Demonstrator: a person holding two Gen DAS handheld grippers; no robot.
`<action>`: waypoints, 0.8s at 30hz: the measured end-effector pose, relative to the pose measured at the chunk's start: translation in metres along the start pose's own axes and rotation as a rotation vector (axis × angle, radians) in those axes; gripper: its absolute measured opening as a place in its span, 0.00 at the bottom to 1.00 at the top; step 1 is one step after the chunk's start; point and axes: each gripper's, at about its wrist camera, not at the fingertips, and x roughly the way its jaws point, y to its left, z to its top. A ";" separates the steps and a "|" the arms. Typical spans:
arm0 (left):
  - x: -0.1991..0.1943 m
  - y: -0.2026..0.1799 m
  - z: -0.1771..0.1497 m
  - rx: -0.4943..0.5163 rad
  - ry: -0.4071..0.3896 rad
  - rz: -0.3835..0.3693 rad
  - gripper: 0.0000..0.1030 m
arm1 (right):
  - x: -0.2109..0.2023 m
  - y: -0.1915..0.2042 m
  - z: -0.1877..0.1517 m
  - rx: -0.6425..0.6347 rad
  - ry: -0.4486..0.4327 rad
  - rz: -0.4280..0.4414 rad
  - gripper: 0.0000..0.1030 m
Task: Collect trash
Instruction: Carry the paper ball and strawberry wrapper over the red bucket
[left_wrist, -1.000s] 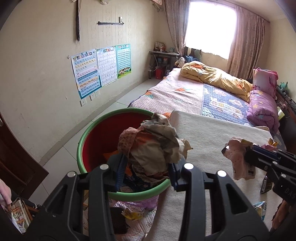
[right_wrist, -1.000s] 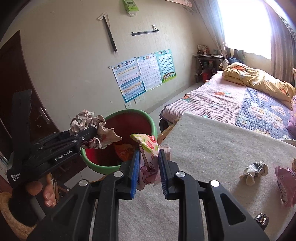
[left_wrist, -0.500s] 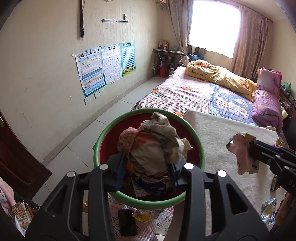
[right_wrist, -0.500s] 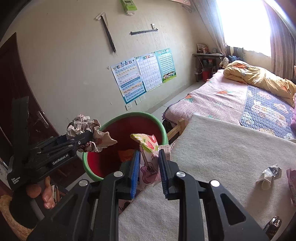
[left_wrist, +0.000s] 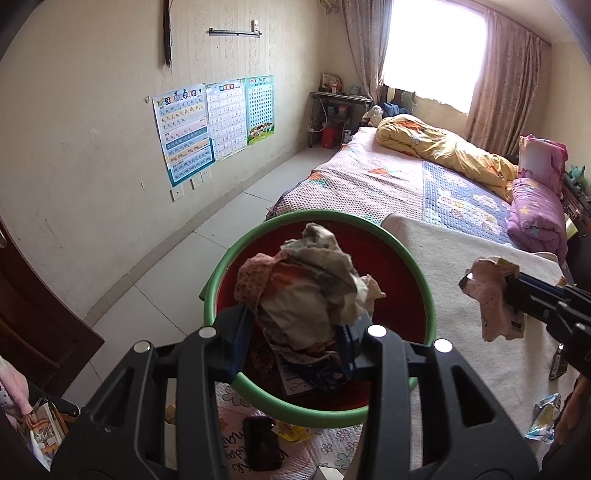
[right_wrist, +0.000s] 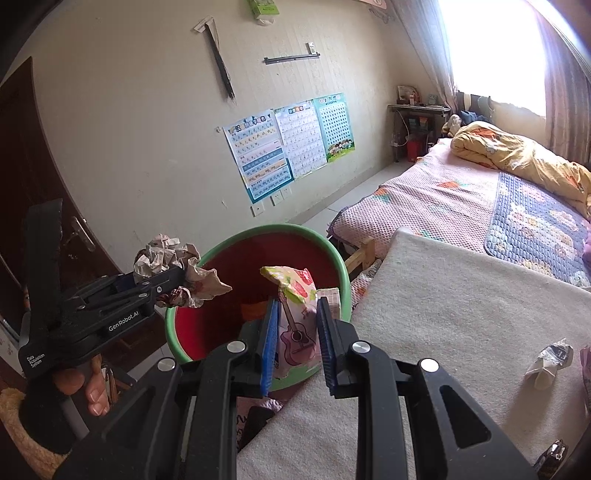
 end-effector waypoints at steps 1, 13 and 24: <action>0.002 -0.002 0.001 0.002 0.001 -0.003 0.36 | 0.001 0.001 0.000 0.001 0.000 -0.003 0.20; 0.018 -0.002 -0.001 0.023 0.018 -0.032 0.36 | -0.001 0.003 0.003 0.016 -0.006 -0.038 0.20; 0.028 0.004 0.000 0.021 0.025 -0.037 0.36 | 0.006 0.016 0.009 0.004 -0.001 -0.037 0.20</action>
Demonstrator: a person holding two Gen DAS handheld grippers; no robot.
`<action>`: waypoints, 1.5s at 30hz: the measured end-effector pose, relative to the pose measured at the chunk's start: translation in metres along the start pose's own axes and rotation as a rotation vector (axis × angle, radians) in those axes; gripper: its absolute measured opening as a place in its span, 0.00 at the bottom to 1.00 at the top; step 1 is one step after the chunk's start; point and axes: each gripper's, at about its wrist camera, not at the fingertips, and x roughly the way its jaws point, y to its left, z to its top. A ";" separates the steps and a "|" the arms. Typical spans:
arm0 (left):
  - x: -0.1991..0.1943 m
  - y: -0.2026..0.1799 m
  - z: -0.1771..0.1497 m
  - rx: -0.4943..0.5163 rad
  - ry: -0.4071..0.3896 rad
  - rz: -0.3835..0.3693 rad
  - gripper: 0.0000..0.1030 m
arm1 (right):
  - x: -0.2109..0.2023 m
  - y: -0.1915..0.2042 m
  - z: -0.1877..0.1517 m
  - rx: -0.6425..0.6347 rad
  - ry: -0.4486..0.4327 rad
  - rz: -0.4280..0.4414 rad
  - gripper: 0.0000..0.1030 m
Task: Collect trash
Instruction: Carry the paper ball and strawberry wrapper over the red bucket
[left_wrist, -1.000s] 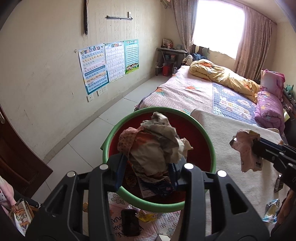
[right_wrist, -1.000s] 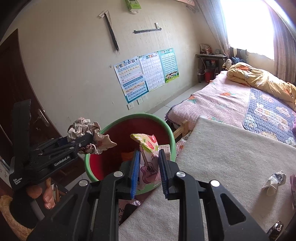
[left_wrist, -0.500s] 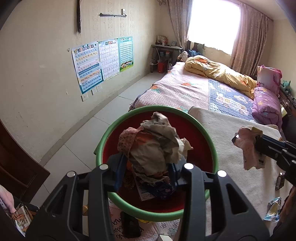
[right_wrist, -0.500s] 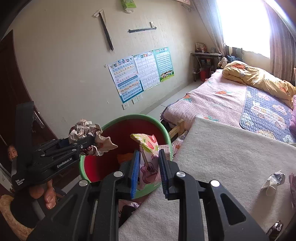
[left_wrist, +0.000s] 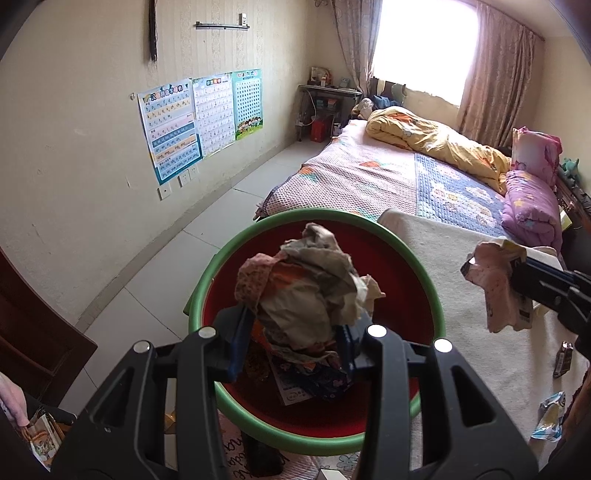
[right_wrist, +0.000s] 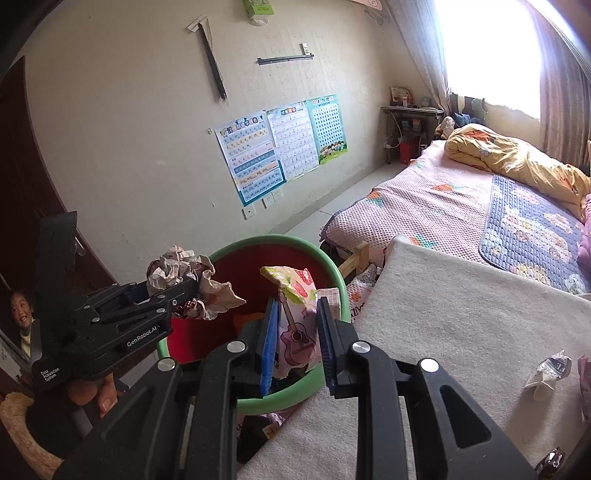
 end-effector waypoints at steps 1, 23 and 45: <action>0.001 -0.001 0.000 0.001 0.001 0.001 0.36 | 0.001 0.001 -0.001 0.002 0.002 -0.001 0.20; 0.033 0.000 -0.001 0.035 0.060 -0.018 0.36 | 0.038 -0.002 0.016 0.051 0.052 0.036 0.21; 0.039 0.002 -0.001 0.027 0.074 0.001 0.36 | 0.053 0.000 0.018 0.032 0.072 0.061 0.21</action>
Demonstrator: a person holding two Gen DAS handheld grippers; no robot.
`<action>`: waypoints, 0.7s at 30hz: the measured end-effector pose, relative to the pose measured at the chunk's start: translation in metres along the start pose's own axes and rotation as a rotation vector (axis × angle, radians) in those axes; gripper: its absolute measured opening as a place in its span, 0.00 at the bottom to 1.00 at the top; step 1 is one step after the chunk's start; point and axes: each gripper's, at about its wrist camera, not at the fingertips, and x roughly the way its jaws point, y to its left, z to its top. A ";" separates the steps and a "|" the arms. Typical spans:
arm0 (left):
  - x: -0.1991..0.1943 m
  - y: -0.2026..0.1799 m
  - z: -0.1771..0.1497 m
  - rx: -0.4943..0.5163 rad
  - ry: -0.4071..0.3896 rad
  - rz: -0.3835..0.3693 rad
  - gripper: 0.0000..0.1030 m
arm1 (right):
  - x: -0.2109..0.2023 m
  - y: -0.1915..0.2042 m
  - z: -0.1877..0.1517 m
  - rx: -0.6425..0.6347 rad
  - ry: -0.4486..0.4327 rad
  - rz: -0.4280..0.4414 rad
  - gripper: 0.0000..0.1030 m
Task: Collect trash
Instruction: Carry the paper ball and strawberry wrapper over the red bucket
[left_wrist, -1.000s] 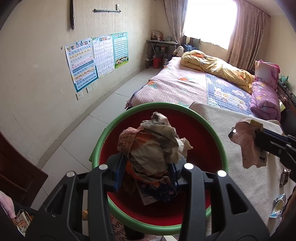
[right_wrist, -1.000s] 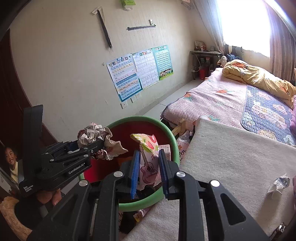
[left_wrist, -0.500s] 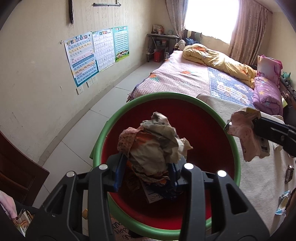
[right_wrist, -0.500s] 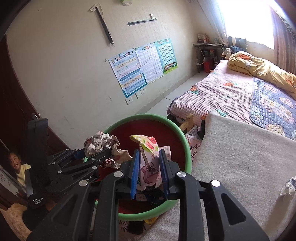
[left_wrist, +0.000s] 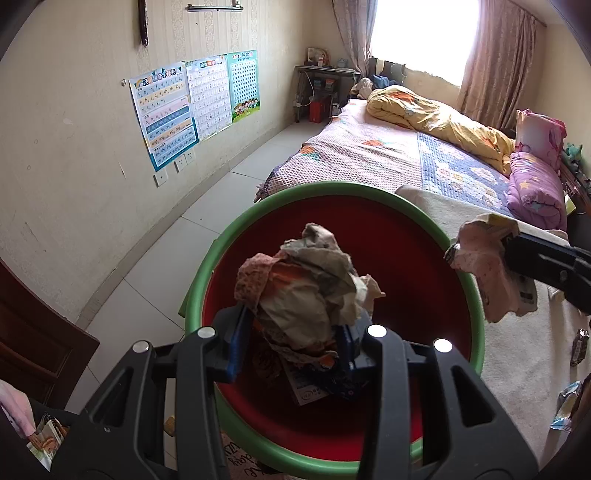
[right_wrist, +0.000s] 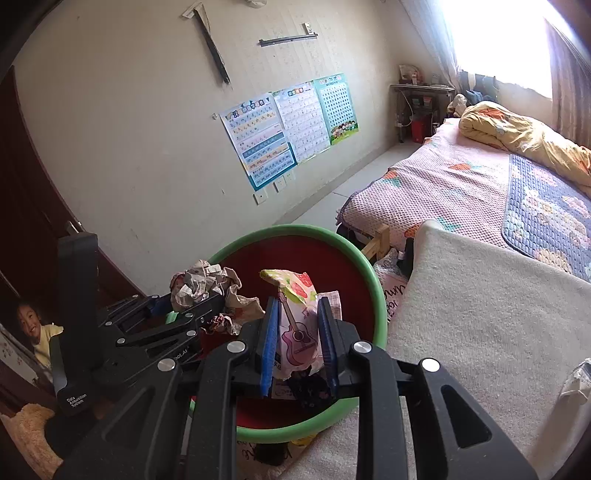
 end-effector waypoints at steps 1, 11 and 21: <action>0.000 -0.001 -0.002 -0.001 0.000 0.001 0.36 | 0.000 0.000 0.001 -0.002 -0.002 0.001 0.21; 0.001 0.000 -0.004 -0.004 0.006 0.006 0.36 | 0.000 0.001 -0.002 -0.010 0.004 0.005 0.22; 0.003 -0.010 -0.001 0.023 0.011 0.010 0.36 | -0.005 -0.005 -0.004 0.011 0.003 0.005 0.22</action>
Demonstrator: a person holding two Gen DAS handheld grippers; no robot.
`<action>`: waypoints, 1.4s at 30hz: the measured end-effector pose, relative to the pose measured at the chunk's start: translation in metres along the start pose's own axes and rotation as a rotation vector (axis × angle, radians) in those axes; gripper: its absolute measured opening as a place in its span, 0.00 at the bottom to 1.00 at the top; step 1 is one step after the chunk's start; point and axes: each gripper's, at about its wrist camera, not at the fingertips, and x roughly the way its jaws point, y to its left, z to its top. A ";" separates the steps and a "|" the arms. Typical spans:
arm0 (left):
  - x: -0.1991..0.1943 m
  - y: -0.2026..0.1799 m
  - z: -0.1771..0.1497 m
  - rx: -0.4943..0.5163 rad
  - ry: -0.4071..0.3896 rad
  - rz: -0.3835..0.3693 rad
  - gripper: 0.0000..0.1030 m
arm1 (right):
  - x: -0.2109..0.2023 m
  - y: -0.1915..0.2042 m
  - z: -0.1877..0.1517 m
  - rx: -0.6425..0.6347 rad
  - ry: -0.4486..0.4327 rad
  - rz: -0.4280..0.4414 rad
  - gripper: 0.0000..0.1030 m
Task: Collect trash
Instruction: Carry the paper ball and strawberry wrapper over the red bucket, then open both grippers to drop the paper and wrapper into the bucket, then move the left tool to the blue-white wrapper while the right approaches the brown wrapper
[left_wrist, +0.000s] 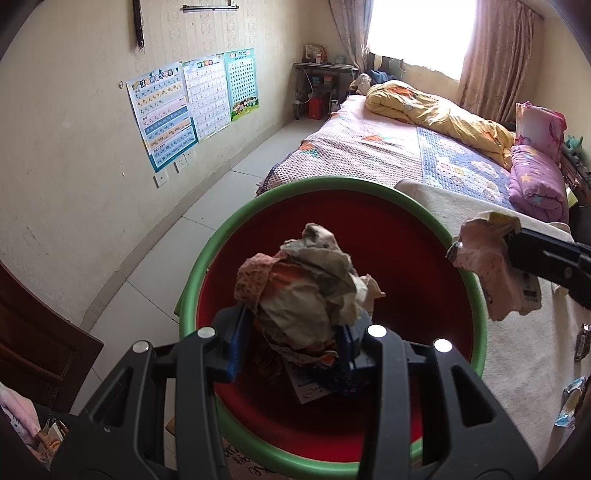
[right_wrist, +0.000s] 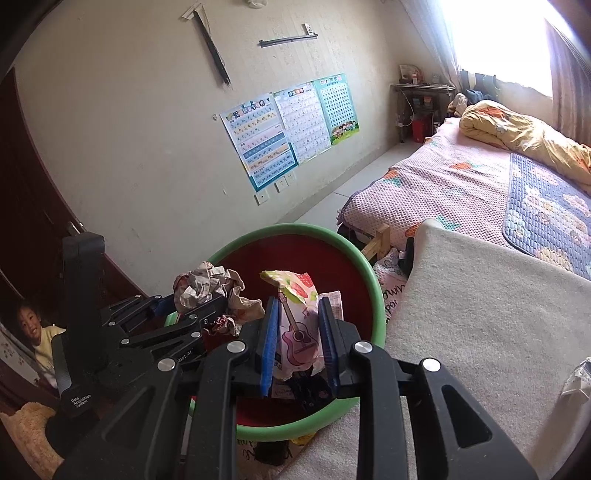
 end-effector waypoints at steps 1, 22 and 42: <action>0.000 0.000 -0.001 0.001 0.002 -0.001 0.37 | 0.001 0.002 0.001 -0.001 0.003 0.000 0.22; -0.027 0.005 -0.009 -0.053 -0.069 0.051 0.73 | -0.061 -0.005 -0.018 -0.002 -0.083 -0.054 0.45; -0.073 -0.172 -0.061 0.032 -0.051 -0.095 0.75 | -0.192 -0.201 -0.159 0.311 -0.001 -0.362 0.57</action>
